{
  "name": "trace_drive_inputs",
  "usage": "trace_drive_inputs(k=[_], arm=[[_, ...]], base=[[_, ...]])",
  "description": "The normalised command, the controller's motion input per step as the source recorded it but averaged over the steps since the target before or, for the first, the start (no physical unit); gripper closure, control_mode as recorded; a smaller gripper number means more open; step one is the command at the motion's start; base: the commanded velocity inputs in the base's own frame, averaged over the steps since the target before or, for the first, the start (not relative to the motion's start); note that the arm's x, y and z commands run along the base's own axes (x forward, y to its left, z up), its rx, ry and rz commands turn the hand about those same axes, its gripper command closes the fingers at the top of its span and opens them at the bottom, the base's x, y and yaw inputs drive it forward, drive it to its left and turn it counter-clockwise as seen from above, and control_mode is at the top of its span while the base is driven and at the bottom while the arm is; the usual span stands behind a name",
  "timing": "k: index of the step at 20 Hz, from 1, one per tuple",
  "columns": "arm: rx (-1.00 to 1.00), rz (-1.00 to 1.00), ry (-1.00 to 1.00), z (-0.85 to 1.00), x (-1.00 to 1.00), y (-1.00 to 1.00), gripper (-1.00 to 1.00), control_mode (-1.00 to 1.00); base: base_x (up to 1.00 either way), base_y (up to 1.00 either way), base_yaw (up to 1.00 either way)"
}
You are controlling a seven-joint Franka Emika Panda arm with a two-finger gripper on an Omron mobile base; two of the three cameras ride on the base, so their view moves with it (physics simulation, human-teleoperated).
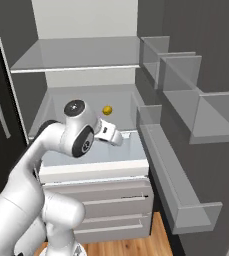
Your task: Grab the garlic and lemon from the fridge, place them in the blender, close the lid, and turn on the blender to create a marinade.
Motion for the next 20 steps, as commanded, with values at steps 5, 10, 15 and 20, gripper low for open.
trace_drive_inputs(k=[5, 10, 15, 20], arm=[[0.00, -0.08, 0.00, 0.04, 0.80, 0.73, -1.00, -1.00], [0.02, -0.01, 0.01, 0.00, 0.95, 0.18, -1.00, -1.00], [0.05, 0.03, 0.06, 0.00, 0.66, 0.01, -1.00, -1.00], [0.01, 0.08, 0.02, 0.00, 0.33, 0.14, -1.00, -1.00]], base=[[0.00, 0.00, 0.00], [0.00, 0.00, 0.00], [0.00, 0.00, 0.00], [0.00, 0.00, 0.00]])
